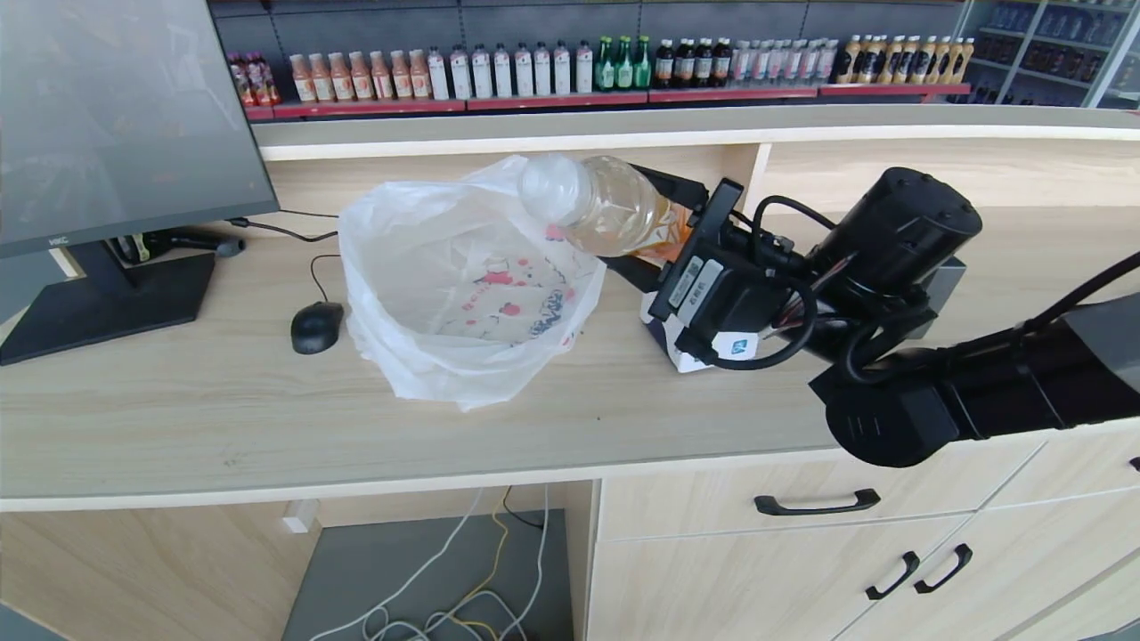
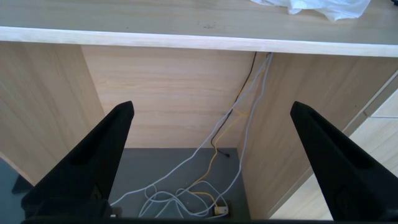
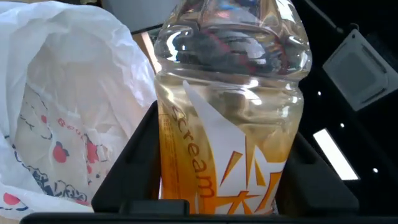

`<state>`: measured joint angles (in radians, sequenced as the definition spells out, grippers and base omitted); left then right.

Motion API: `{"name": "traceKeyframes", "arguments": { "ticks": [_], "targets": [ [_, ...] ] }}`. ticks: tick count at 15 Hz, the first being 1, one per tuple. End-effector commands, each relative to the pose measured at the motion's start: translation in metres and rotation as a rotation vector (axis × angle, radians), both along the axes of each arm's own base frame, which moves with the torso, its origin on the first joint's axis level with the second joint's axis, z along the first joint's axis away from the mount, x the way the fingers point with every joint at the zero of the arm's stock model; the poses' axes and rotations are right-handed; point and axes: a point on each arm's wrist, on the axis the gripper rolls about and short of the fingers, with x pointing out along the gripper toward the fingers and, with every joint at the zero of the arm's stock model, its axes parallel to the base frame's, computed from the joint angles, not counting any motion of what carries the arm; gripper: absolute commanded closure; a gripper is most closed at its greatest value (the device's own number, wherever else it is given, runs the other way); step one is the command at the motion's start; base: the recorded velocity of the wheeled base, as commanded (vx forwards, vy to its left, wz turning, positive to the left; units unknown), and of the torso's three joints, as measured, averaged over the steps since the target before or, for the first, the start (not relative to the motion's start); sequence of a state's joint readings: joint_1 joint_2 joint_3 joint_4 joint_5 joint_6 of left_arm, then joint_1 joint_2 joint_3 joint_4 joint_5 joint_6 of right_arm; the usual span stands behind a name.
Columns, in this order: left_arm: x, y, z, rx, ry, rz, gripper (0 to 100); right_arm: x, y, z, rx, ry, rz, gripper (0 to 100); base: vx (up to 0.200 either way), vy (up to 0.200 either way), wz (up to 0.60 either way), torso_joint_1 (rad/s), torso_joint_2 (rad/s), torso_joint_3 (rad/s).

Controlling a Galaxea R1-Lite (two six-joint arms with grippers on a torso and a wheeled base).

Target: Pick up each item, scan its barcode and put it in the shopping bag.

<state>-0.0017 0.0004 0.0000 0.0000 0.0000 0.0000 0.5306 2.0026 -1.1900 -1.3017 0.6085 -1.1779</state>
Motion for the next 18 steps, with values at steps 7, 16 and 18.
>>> {"name": "traceKeyframes", "arguments": {
  "ticks": [7, 16, 18],
  "targets": [
    [0.0, 0.0, 0.0, 0.0, 0.0, 0.0, 0, 0.015, -0.017, -0.01, -0.062, -0.05, -0.015, 100, 0.0, 0.0, 0.0, 0.0, 0.0, 0.0],
    [0.0, 0.0, 0.0, 0.0, 0.001, 0.0, 0, 0.026, -0.029, -0.031, -0.11, -0.019, -0.051, 100, 0.0, 0.0, 0.0, 0.0, 0.0, 0.0],
    [0.0, 0.0, 0.0, 0.0, 0.0, 0.0, 0, 0.026, -0.029, -0.037, -0.122, -0.01, -0.053, 100, 0.0, 0.0, 0.0, 0.0, 0.0, 0.0]
  ]
}}
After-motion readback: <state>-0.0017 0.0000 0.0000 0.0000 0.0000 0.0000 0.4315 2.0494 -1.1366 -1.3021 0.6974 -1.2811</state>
